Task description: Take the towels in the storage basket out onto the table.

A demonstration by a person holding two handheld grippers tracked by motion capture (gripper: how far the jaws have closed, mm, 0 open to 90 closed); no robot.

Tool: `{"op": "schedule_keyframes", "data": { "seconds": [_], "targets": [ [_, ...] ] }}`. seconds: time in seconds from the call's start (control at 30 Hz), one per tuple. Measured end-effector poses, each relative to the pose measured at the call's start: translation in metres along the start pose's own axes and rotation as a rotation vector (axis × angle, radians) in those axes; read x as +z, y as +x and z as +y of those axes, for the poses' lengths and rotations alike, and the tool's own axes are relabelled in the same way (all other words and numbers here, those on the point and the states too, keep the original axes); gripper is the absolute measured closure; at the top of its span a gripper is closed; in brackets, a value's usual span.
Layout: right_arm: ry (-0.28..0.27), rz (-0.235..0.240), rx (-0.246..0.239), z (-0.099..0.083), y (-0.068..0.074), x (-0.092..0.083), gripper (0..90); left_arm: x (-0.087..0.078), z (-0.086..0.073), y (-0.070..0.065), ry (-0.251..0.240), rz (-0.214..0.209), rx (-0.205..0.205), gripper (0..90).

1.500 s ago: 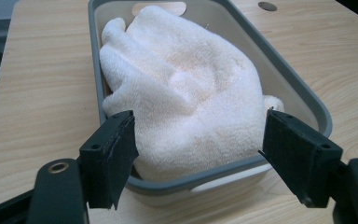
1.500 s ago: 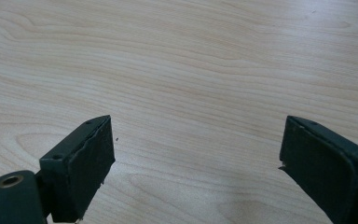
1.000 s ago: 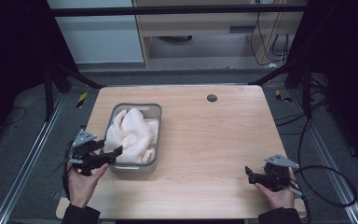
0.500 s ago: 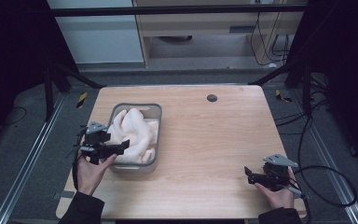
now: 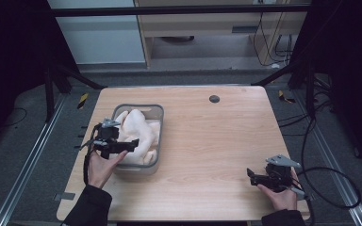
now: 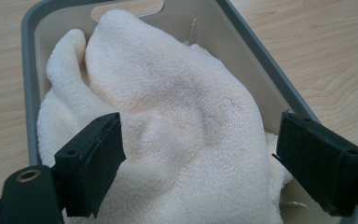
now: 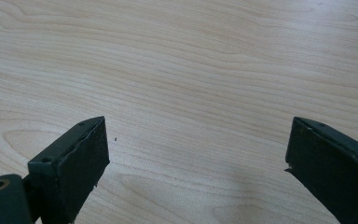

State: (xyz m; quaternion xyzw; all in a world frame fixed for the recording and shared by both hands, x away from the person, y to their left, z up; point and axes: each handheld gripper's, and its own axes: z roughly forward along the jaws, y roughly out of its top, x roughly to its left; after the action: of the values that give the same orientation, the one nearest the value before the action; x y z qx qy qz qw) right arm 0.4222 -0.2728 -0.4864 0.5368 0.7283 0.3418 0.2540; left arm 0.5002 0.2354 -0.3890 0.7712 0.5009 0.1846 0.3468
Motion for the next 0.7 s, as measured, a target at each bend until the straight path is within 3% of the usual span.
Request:
{"op": "schedule_keyframes", "data": {
  "seconds": [0.47, 0.7],
  "targets": [
    [0.019, 0.003, -0.007, 0.0, 0.0, 0.002, 5.1, 0.028, 0.002, -0.007, 0.099, -0.004, 0.051, 8.2],
    [0.03, 0.005, -0.011, 0.0, 0.0, 0.003, 4.4, 0.039, -0.003, -0.007, 0.146, -0.015, 0.047, 7.1]
  ]
}}
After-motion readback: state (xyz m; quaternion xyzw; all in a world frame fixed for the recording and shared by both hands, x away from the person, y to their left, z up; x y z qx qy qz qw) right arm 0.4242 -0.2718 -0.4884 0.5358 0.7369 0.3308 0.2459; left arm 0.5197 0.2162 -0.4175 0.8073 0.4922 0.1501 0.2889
